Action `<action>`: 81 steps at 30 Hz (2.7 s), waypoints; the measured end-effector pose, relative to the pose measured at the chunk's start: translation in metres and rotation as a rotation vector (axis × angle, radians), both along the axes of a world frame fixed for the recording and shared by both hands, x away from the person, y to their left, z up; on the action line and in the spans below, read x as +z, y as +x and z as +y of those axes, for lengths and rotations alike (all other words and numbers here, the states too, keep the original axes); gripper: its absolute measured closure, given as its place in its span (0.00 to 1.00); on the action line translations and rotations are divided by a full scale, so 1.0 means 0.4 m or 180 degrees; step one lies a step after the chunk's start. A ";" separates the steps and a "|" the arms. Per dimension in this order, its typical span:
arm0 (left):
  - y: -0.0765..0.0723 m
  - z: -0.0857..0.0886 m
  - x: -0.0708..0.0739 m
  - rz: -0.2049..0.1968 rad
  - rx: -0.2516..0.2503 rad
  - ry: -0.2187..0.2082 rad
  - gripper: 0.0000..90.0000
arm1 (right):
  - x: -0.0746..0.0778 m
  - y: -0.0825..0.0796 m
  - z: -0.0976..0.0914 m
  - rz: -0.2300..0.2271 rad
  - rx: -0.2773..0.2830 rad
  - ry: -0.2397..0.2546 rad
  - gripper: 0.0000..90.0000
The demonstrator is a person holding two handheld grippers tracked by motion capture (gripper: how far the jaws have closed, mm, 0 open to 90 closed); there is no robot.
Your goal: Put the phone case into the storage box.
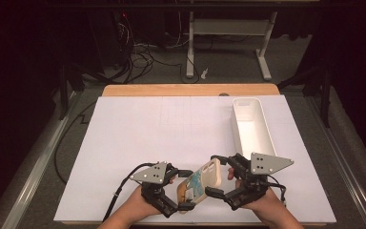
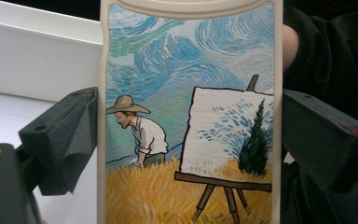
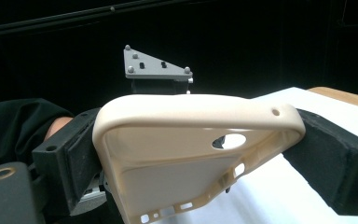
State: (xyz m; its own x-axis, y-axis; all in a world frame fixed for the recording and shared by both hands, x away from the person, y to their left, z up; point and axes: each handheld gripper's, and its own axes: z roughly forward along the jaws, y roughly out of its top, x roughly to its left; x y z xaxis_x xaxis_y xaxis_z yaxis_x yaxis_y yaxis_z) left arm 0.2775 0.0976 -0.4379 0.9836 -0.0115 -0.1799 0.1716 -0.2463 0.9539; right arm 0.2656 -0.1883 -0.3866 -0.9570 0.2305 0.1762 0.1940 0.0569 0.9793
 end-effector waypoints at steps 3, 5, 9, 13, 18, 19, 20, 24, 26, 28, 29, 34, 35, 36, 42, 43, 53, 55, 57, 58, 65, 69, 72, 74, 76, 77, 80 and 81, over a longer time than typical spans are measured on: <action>-0.001 0.000 -0.001 -0.0009 0.0000 0.0005 0.11 | 0.000 -0.001 0.001 -0.0009 0.0002 -0.0006 0.11; -0.002 -0.001 -0.001 -0.0003 0.0001 0.0007 0.11 | 0.000 -0.001 0.002 -0.0015 0.0008 -0.0004 0.11; -0.001 -0.001 0.000 0.0028 0.0033 -0.0003 0.11 | 0.001 -0.003 0.004 -0.0038 0.0002 -0.0017 0.11; 0.000 0.000 0.001 0.0031 0.0051 0.0006 0.08 | 0.002 -0.004 0.003 -0.0054 -0.0041 -0.0023 0.11; 0.001 0.000 0.000 0.0030 0.0093 0.0026 0.05 | 0.002 -0.004 0.002 -0.0064 -0.0056 -0.0039 0.11; 0.001 0.001 0.001 0.0025 0.0103 0.0028 0.05 | 0.003 -0.004 0.002 -0.0072 -0.0062 -0.0042 0.11; 0.001 0.001 0.001 0.0018 0.0113 0.0030 0.05 | 0.003 -0.004 0.002 -0.0076 -0.0064 -0.0044 0.11; 0.002 0.008 0.004 -0.0019 0.0187 0.0035 0.05 | 0.003 -0.005 0.000 -0.0091 -0.0086 -0.0061 0.11; 0.004 0.014 0.005 -0.0024 0.0237 0.0035 0.05 | 0.004 -0.005 -0.001 -0.0096 -0.0096 -0.0059 0.11; 0.007 0.023 0.005 -0.0063 0.0336 0.0067 0.05 | 0.004 -0.005 -0.003 -0.0105 -0.0119 -0.0071 0.11; 0.009 0.027 0.004 -0.0068 0.0370 0.0075 0.05 | 0.004 -0.005 -0.004 -0.0107 -0.0128 -0.0075 0.11; 0.026 0.060 0.000 -0.0105 0.0752 0.0142 0.03 | 0.004 -0.003 -0.009 -0.0123 -0.0178 -0.0097 0.11; 0.029 0.066 -0.002 -0.0108 0.0833 0.0158 0.02 | 0.004 -0.003 -0.010 -0.0126 -0.0188 -0.0105 0.11; 0.032 0.073 -0.003 -0.0128 0.0908 0.0169 0.02 | 0.003 -0.003 -0.011 -0.0130 -0.0200 -0.0115 0.11; 0.048 0.113 -0.005 -0.0146 0.1312 0.0253 0.01 | 0.000 0.001 -0.016 -0.0157 -0.0272 -0.0173 0.11; 0.049 0.121 -0.006 -0.0157 0.1381 0.0287 0.01 | -0.001 0.002 -0.018 -0.0158 -0.0283 -0.0179 0.11; 0.051 0.201 -0.004 -0.0201 0.1864 0.0427 0.00 | -0.006 0.011 -0.038 -0.0185 -0.0487 -0.0265 0.11; 0.049 0.216 -0.003 -0.0222 0.1929 0.0454 0.00 | -0.006 0.013 -0.041 -0.0197 -0.0527 -0.0283 0.11; 0.047 0.231 -0.004 -0.0235 0.2014 0.0457 0.00 | -0.007 0.014 -0.044 -0.0209 -0.0563 -0.0305 0.11; 0.046 0.237 -0.005 -0.0244 0.2045 0.0487 0.00 | -0.006 0.014 -0.045 -0.0215 -0.0595 -0.0311 0.11; 0.034 0.262 -0.012 -0.0338 0.2256 0.0633 0.00 | -0.003 0.016 -0.058 -0.0252 -0.0784 -0.0321 0.11; 0.032 0.278 -0.019 -0.0299 0.2335 0.0631 0.00 | -0.001 0.018 -0.065 -0.0287 -0.0900 -0.0374 0.11; 0.030 0.288 -0.023 -0.0261 0.2386 0.0621 0.00 | -0.001 0.019 -0.068 -0.0325 -0.0979 -0.0417 0.11; 0.029 0.291 -0.025 -0.0251 0.2395 0.0646 0.00 | 0.000 0.020 -0.070 -0.0341 -0.1041 -0.0440 0.11; 0.028 0.292 -0.026 -0.0274 0.2425 0.0699 0.00 | 0.000 0.021 -0.073 -0.0354 -0.1088 -0.0465 0.11; 0.028 0.293 -0.026 -0.0273 0.2434 0.0702 0.00 | 0.000 0.021 -0.075 -0.0368 -0.1118 -0.0486 0.11; 0.029 0.296 -0.026 -0.0251 0.2479 0.0679 0.00 | 0.001 0.021 -0.079 -0.0396 -0.1189 -0.0505 0.11; 0.029 0.298 -0.026 -0.0255 0.2481 0.0677 0.00 | 0.002 0.021 -0.080 -0.0411 -0.1217 -0.0513 0.11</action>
State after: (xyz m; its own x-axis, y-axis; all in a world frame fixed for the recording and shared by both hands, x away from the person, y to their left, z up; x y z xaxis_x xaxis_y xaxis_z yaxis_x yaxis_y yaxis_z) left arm 0.2891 0.2168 -0.4482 0.7048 0.7087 -0.0299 0.3019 -0.2615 0.9168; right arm 0.2738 -0.2203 -0.3857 -0.8092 0.5875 -0.0066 0.1073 0.1588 0.9815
